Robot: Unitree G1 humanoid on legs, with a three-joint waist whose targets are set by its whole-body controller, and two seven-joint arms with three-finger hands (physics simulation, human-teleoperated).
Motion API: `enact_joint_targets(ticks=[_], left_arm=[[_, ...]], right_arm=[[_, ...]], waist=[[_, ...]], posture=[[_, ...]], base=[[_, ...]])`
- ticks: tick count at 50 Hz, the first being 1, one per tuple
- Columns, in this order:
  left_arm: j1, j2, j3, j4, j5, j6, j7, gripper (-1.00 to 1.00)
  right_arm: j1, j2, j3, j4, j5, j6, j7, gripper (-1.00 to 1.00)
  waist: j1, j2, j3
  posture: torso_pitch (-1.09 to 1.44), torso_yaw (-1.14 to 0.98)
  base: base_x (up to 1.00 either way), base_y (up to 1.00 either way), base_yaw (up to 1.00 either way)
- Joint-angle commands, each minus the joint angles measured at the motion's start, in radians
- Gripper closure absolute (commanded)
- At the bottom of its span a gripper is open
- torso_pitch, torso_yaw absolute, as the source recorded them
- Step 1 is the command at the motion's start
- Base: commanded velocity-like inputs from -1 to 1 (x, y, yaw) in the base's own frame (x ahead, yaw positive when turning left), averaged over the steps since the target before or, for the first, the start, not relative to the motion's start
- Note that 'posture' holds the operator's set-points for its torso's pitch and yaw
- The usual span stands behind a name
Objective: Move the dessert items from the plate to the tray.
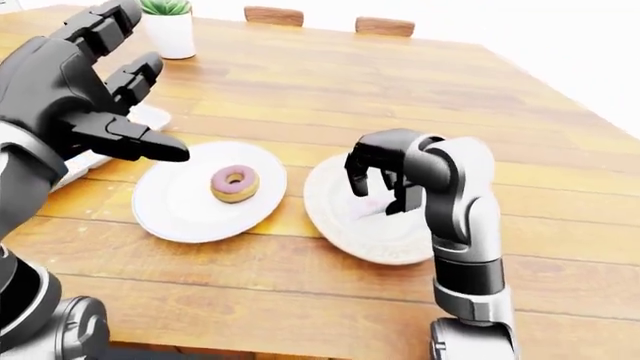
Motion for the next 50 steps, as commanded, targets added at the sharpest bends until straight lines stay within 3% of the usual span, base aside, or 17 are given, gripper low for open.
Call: enact_joint_targets(ticks=[1, 8, 14, 19, 25, 28, 31, 35, 39, 50], left_arm=[[-0.04, 0.01, 0.002, -0.005, 0.004, -0.025, 0.001, -1.0], [-0.072, 0.027, -0.046, 0.035, 0.033, -0.026, -0.032, -1.0], [-0.112, 0.05, -0.145, 0.094, 0.144, -0.05, -0.121, -1.0], [-0.13, 0.079, -0.276, 0.163, 0.354, -0.139, -0.28, -1.0], [-0.129, 0.04, -0.361, 0.235, 0.68, -0.311, -0.518, -1.0], [-0.097, -0.013, -0.363, 0.276, 0.852, -0.444, -0.646, -1.0], [-0.082, -0.075, -0.326, 0.314, 0.981, -0.533, -0.758, -1.0], [-0.077, -0.119, -0.278, 0.408, 1.102, -0.635, -0.838, -1.0], [-0.102, -0.141, -0.238, 0.503, 1.134, -0.706, -0.85, -1.0], [-0.023, -0.182, -0.232, 0.631, 1.153, -0.896, -0.775, -1.0]], right_arm=[[0.016, -0.007, -0.014, -0.042, 0.027, 0.024, -0.004, 0.64], [-0.026, -0.055, -0.038, -0.079, 0.077, 0.079, 0.022, 0.68], [-0.07, -0.108, -0.061, -0.092, 0.124, 0.124, 0.037, 0.69], [-0.108, -0.155, -0.081, -0.089, 0.159, 0.157, 0.045, 0.71], [-0.12, -0.188, -0.086, -0.087, 0.185, 0.179, 0.039, 0.71], [-0.117, -0.193, -0.086, -0.091, 0.191, 0.186, 0.034, 0.72], [-0.122, -0.199, -0.085, -0.09, 0.195, 0.19, 0.034, 0.72], [-0.119, -0.198, -0.083, -0.088, 0.195, 0.191, 0.027, 0.71], [-0.124, -0.199, -0.08, -0.078, 0.195, 0.189, 0.023, 0.73], [-0.13, -0.197, -0.077, -0.074, 0.189, 0.192, 0.027, 0.73]], waist=[[-0.007, 0.033, -0.002], [-0.008, 0.045, 0.008], [-0.006, 0.054, 0.013], [-0.004, 0.062, 0.017], [-0.006, 0.068, 0.02], [-0.008, 0.067, 0.02], [-0.009, 0.065, 0.018], [-0.011, 0.062, 0.015], [-0.011, 0.061, 0.011], [-0.012, 0.066, -0.002]], posture=[[0.0, 0.0], [0.0, 0.0], [0.0, 0.0], [0.0, 0.0], [0.0, 0.0], [0.0, 0.0], [0.0, 0.0], [0.0, 0.0], [0.0, 0.0], [0.0, 0.0]], base=[[0.0, 0.0, 0.0], [0.0, 0.0, 0.0], [0.0, 0.0, 0.0], [0.0, 0.0, 0.0], [0.0, 0.0, 0.0], [0.0, 0.0, 0.0], [0.0, 0.0, 0.0], [0.0, 0.0, 0.0], [0.0, 0.0, 0.0], [0.0, 0.0, 0.0]])
